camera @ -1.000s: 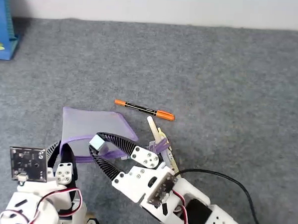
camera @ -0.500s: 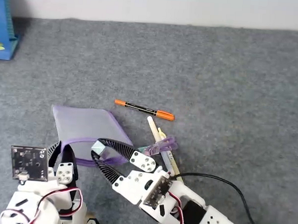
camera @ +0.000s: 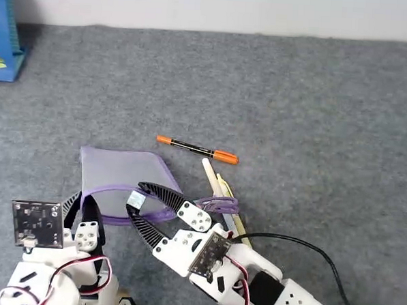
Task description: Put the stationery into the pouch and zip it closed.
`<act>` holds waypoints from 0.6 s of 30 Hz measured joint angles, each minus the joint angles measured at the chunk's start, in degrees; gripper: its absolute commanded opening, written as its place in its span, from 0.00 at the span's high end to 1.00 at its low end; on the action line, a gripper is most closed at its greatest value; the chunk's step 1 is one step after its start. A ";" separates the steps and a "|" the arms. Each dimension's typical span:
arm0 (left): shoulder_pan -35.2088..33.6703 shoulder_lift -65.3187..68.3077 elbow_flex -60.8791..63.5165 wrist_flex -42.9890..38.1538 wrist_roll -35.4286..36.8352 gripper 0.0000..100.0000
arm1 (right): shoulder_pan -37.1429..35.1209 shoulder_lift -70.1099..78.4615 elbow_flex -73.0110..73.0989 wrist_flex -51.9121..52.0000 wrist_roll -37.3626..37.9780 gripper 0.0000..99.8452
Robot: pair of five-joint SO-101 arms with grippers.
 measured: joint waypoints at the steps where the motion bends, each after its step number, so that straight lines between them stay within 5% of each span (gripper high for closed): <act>1: 0.00 0.00 0.00 0.00 0.00 0.99 | 0.00 0.00 -0.62 1.14 0.00 0.79; 10: 0.00 0.00 0.00 0.00 0.00 0.99 | 0.09 -5.45 -9.32 16.44 -8.53 0.78; 18: 0.00 0.00 0.18 0.00 0.00 0.99 | 7.82 -18.73 -10.81 29.27 -12.13 0.78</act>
